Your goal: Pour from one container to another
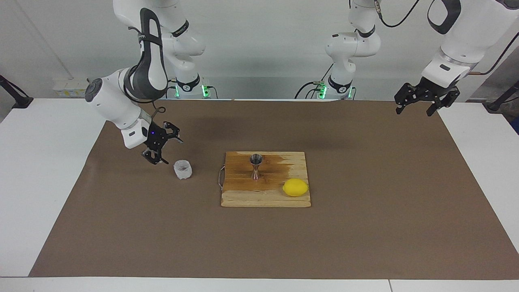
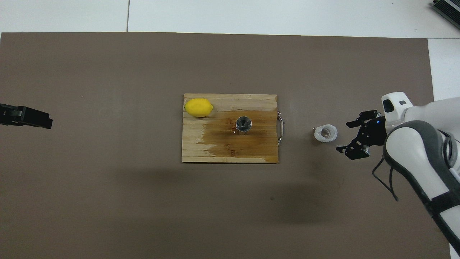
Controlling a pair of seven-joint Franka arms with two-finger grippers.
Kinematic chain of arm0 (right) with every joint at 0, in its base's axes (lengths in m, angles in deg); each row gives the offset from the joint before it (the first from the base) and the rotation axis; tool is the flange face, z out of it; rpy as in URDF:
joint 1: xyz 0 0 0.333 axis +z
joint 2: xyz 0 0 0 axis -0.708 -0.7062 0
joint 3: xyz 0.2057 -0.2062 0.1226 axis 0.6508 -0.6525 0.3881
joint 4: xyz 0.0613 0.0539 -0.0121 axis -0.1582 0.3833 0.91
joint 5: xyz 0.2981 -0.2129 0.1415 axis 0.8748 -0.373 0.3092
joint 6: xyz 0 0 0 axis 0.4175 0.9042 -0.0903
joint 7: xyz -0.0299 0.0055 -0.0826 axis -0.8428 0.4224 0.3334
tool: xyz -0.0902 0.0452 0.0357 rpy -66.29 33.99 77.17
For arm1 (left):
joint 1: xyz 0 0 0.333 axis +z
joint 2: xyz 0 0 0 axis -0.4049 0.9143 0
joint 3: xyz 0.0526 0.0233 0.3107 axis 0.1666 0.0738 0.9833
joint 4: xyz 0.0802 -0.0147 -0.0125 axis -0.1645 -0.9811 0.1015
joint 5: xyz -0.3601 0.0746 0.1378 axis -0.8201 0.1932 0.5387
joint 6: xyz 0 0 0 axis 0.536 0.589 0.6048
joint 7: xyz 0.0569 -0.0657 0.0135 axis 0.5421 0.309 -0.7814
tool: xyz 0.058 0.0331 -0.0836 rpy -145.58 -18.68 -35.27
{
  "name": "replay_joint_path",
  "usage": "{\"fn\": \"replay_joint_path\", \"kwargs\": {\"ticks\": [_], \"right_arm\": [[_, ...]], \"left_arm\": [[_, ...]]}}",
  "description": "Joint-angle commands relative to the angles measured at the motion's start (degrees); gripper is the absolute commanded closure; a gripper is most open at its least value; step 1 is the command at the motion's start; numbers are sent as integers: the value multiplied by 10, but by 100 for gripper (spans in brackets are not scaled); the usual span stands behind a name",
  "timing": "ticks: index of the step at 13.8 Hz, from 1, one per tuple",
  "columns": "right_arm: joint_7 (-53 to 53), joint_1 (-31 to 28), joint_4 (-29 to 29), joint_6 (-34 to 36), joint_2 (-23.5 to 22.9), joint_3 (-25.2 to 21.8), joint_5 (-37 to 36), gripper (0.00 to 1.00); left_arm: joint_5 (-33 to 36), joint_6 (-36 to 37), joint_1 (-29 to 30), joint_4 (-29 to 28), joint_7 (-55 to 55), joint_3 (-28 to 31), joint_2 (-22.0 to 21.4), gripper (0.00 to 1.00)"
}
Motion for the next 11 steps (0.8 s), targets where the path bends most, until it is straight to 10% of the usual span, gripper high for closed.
{"fn": "replay_joint_path", "kwargs": {"ticks": [1, 5, 11], "right_arm": [[200, 19, -19, 6, 1, 3, -128, 0], [500, 53, -27, 61, 4, 2, -271, 0], [708, 26, -267, 336, -6, -4, -187, 0]], "left_arm": [[-8, 1, 6, -12, 9, -1, -13, 0], [-8, 5, 6, -14, 8, -1, -15, 0], [-8, 5, 6, -14, 8, -1, -15, 0]]}}
